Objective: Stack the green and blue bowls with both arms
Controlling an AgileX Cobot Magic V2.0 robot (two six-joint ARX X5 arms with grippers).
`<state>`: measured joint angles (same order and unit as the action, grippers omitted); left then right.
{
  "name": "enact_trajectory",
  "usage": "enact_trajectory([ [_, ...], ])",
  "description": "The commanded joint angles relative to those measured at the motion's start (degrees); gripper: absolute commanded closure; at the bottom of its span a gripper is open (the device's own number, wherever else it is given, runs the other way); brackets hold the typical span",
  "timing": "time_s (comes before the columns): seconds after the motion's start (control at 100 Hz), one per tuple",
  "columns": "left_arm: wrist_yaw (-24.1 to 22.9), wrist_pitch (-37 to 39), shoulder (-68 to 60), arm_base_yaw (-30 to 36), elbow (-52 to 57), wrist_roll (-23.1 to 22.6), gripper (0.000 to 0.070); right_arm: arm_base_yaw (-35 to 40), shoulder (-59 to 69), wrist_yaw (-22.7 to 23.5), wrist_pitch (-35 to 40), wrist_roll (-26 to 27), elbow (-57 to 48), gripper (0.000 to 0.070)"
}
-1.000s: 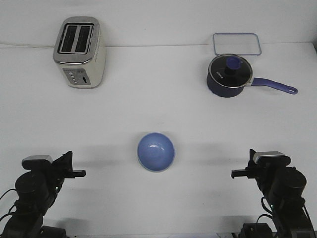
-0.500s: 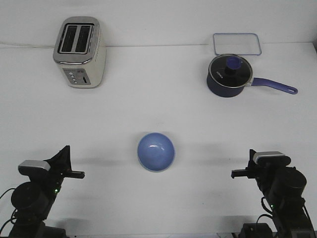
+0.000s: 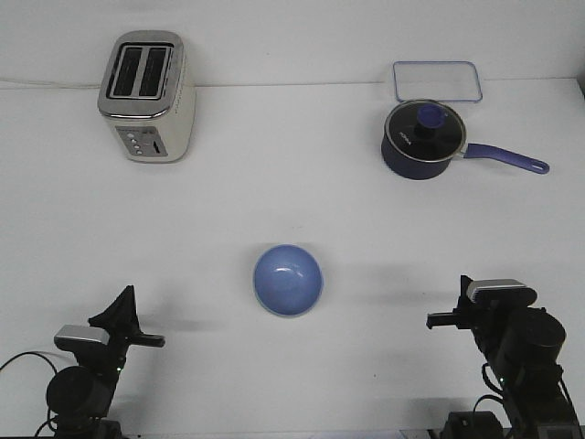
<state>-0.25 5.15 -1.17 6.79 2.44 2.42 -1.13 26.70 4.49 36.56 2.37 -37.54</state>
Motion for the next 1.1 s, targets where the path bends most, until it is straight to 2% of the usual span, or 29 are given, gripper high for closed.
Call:
enact_trajectory([
  [0.0,-0.24,1.07,1.14,-0.37,-0.44,-0.66,0.0689,0.09,-0.02,-0.04,-0.59,0.39,-0.35,0.07],
  [1.09,-0.22,2.47,0.98,-1.46,-1.64,-1.75,0.0689,0.09,-0.02,-0.04,-0.63,0.39,-0.35,0.07],
])
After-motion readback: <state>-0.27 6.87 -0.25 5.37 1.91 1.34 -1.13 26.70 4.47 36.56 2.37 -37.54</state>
